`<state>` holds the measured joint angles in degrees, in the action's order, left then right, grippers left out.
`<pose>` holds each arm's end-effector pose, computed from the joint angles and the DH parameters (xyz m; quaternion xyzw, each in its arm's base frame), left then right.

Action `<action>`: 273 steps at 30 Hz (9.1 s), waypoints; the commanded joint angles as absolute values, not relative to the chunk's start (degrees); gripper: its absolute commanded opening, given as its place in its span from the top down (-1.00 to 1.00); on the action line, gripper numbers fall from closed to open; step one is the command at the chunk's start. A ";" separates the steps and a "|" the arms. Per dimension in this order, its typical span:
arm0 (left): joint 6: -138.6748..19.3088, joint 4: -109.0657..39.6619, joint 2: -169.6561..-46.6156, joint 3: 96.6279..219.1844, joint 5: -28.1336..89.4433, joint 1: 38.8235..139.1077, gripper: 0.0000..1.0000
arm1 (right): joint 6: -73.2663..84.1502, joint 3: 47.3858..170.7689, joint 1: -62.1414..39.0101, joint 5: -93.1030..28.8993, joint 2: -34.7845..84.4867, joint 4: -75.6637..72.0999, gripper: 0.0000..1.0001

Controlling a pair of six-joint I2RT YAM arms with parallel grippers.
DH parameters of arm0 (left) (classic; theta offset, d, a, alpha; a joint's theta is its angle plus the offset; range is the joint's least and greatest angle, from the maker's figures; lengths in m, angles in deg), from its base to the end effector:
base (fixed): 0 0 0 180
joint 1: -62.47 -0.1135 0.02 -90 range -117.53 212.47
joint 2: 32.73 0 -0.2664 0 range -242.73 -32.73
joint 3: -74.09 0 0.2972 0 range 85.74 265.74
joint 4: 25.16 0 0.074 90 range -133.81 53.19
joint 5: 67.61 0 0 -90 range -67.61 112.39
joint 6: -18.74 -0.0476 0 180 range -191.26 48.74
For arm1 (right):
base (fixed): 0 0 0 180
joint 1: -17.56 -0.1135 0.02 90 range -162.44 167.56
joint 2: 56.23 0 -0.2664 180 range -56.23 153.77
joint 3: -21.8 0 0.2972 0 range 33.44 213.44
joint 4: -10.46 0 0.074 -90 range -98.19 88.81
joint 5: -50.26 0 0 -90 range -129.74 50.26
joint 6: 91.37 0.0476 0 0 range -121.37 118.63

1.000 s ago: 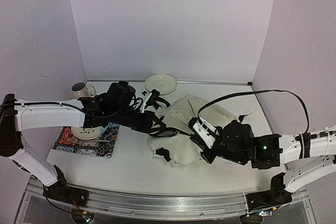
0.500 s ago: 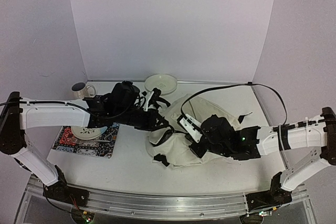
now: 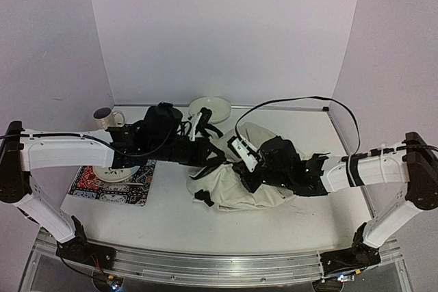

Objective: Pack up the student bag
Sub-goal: Place the student bag at the center of the board, then move the student bag to the center of the board, then adjust the student bag at the center of the board, then pick up the largest pocket of the bag from the student bag.

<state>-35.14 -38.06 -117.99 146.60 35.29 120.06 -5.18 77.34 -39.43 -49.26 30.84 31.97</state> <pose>0.2035 -0.3403 0.2613 0.2154 0.8152 -0.4511 0.2925 0.2130 0.3134 0.2031 -0.3404 0.6855 0.2298 0.6012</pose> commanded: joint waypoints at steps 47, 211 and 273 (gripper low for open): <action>-32.19 -35.00 -123.89 133.46 34.51 107.99 -0.30 | 18.56 84.89 -13.42 -38.12 37.58 17.53 -0.74; -40.97 -50.65 -100.31 136.54 31.80 103.20 0.13 | 6.36 94.64 -43.15 -44.37 29.53 12.64 0.16; -33.05 -36.37 -121.81 144.28 8.28 138.46 1.00 | -15.61 73.92 -40.36 -35.76 23.10 21.53 -0.26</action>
<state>-33.26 -37.63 -125.71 144.08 5.17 139.35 -7.69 71.68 -39.12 -34.74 20.77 18.63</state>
